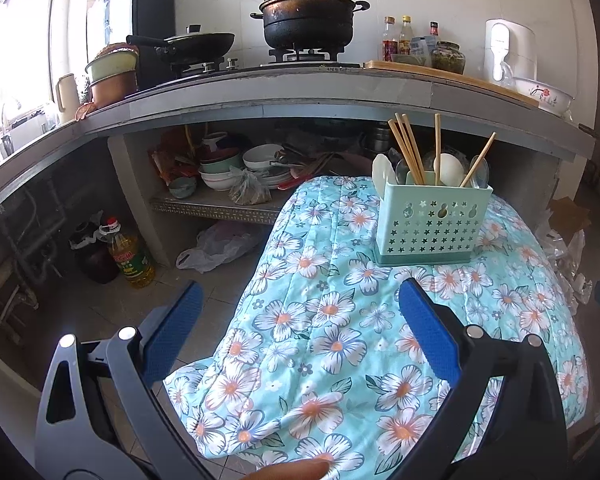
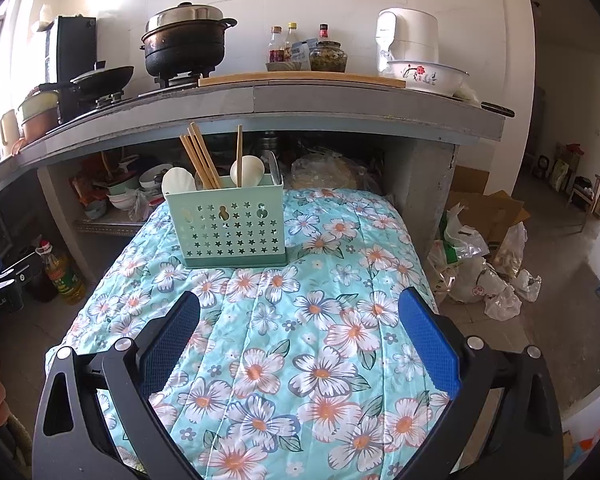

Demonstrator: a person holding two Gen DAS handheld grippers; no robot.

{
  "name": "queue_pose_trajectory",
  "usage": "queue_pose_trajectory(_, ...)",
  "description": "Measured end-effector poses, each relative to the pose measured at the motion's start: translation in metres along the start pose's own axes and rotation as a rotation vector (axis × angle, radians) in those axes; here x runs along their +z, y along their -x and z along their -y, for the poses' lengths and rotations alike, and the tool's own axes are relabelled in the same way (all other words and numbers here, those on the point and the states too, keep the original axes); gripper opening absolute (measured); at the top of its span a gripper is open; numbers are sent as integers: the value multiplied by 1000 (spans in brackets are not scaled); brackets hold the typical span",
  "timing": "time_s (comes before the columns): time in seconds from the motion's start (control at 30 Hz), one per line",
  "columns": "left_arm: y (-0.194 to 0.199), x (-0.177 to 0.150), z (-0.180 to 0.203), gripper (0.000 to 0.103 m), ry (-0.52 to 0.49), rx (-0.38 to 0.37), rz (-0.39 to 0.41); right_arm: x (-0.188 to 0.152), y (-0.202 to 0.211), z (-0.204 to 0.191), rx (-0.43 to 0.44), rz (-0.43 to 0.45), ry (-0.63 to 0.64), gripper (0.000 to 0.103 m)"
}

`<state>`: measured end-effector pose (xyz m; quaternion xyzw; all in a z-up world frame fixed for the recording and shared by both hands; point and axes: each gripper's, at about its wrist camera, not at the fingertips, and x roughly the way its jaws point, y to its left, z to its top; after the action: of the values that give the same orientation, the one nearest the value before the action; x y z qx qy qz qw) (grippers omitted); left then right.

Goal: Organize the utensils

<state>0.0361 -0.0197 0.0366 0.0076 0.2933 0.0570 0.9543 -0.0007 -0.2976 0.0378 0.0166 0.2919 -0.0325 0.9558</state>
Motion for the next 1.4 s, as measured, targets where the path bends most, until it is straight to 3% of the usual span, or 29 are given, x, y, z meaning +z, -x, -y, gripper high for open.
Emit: queue_pose_trajectory(1.4, 1, -1, 4, 95, -14, 3, 8, -1, -2, -1, 17, -6, 3, 97)
